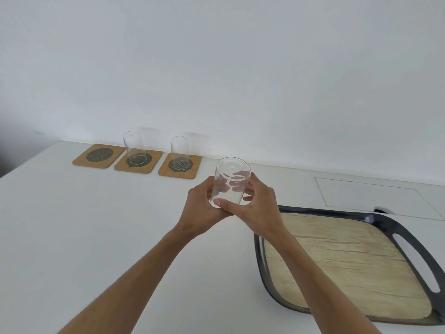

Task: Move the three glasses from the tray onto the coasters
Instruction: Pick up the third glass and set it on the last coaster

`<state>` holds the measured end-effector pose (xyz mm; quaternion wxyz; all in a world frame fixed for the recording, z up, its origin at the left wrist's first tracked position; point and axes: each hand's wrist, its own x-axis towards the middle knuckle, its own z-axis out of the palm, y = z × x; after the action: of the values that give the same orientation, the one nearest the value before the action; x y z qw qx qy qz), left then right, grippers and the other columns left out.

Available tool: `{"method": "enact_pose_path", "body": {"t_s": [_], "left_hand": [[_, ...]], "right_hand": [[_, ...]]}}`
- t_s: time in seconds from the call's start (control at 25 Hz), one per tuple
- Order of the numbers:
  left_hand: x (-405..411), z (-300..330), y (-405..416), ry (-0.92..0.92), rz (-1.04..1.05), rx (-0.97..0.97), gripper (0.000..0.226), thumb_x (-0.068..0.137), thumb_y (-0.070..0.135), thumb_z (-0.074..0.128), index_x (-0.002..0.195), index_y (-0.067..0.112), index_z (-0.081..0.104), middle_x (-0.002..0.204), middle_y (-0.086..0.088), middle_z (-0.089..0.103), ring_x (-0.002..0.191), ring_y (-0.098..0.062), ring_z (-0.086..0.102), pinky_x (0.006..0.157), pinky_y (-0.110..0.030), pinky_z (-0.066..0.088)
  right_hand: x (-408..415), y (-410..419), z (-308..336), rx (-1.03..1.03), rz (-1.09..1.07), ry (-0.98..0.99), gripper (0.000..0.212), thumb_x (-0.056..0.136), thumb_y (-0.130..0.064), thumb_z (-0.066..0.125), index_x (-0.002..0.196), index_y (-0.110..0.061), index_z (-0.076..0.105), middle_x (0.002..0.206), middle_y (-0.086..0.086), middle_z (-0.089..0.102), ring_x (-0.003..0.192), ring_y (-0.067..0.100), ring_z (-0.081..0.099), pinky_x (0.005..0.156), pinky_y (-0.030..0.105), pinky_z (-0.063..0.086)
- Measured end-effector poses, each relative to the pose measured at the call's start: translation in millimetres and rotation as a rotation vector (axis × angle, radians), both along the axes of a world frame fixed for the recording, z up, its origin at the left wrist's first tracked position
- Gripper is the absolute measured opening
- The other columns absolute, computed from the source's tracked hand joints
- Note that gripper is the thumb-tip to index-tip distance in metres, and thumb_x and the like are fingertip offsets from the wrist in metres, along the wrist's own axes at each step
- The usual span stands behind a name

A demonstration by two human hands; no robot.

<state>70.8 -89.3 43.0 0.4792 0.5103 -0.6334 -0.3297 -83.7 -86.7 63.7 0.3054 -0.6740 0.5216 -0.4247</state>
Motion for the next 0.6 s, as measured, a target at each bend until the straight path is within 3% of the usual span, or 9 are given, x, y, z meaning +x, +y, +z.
{"method": "enact_pose_path", "body": {"t_s": [0.16, 0.4, 0.48, 0.6], "left_hand": [[47, -10, -10, 0.003, 0.012, 0.011, 0.06, 0.06, 0.017, 0.089, 0.114, 0.018, 0.063, 0.103, 0.011, 0.073, 0.097, -0.003, 0.067, 0.079, -0.015, 0.052], [127, -32, -25, -0.088, 0.093, 0.003, 0.063, 0.065, 0.036, 0.088, 0.12, 0.028, 0.059, 0.108, 0.031, 0.062, 0.103, 0.013, 0.057, 0.083, -0.001, 0.039], [155, -46, -29, -0.128, 0.142, 0.032, 0.067, 0.067, 0.045, 0.084, 0.125, 0.028, 0.056, 0.113, 0.03, 0.06, 0.107, 0.013, 0.054, 0.092, -0.007, 0.038], [198, -75, -33, -0.189, 0.232, 0.119, 0.068, 0.072, 0.047, 0.08, 0.13, 0.023, 0.055, 0.127, 0.01, 0.062, 0.12, -0.007, 0.054, 0.102, -0.026, 0.04]], "right_hand": [[48, -17, -9, 0.013, 0.014, -0.017, 0.072, 0.057, -0.051, 0.09, 0.12, -0.029, 0.062, 0.105, -0.011, 0.076, 0.102, 0.003, 0.071, 0.089, 0.035, 0.06], [120, -47, -22, 0.042, 0.085, -0.039, 0.074, 0.061, -0.043, 0.093, 0.124, -0.024, 0.061, 0.113, -0.006, 0.074, 0.105, 0.008, 0.071, 0.089, 0.03, 0.061], [144, -61, -27, 0.045, 0.1, -0.038, 0.077, 0.062, -0.044, 0.093, 0.128, -0.023, 0.059, 0.114, -0.004, 0.074, 0.106, 0.009, 0.071, 0.09, 0.03, 0.061], [176, -83, -37, 0.044, 0.123, -0.039, 0.083, 0.062, -0.046, 0.092, 0.133, -0.023, 0.057, 0.117, -0.004, 0.074, 0.108, 0.011, 0.07, 0.089, 0.028, 0.06]]}}
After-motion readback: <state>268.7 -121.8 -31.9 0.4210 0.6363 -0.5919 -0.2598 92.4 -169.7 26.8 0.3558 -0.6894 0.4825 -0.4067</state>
